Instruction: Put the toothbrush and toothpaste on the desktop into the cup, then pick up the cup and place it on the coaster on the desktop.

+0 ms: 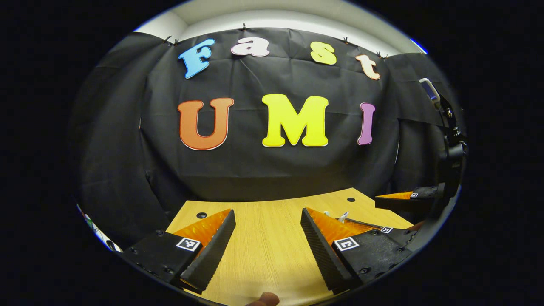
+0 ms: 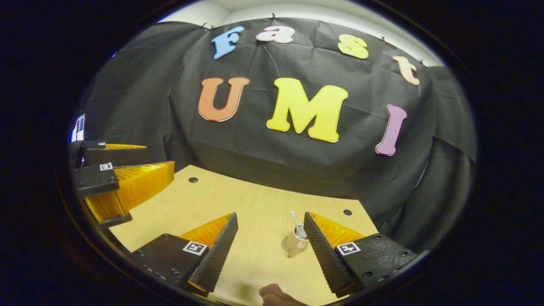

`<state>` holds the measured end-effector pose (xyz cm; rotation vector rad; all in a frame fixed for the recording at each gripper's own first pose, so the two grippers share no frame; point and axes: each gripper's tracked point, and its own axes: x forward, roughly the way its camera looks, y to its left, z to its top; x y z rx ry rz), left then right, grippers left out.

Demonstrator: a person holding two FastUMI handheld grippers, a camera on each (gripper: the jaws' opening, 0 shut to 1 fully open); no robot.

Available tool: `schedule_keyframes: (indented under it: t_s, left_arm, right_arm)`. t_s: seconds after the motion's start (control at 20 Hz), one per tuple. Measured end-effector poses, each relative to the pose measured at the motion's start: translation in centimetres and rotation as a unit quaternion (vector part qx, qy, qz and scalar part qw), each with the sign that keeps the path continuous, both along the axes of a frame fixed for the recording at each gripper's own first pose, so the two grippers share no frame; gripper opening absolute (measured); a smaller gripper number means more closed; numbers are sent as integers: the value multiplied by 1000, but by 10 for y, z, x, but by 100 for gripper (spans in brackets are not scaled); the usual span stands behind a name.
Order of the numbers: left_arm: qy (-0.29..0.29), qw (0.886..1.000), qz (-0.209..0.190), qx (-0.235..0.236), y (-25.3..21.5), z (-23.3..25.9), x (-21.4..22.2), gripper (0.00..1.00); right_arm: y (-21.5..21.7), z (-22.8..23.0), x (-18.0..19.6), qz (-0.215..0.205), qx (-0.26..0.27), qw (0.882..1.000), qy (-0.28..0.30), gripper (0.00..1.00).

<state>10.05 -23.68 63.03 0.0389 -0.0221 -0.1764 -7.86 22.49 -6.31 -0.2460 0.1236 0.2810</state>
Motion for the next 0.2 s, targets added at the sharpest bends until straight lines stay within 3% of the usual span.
schedule_keyframes:
  t_s: [0.2]
  left_arm:
    - [-4, 1000, 9, -3, 3, 2, -3, 98]
  right_arm:
    - [1, 2, -2, 8, -2, 1000, -5, 95]
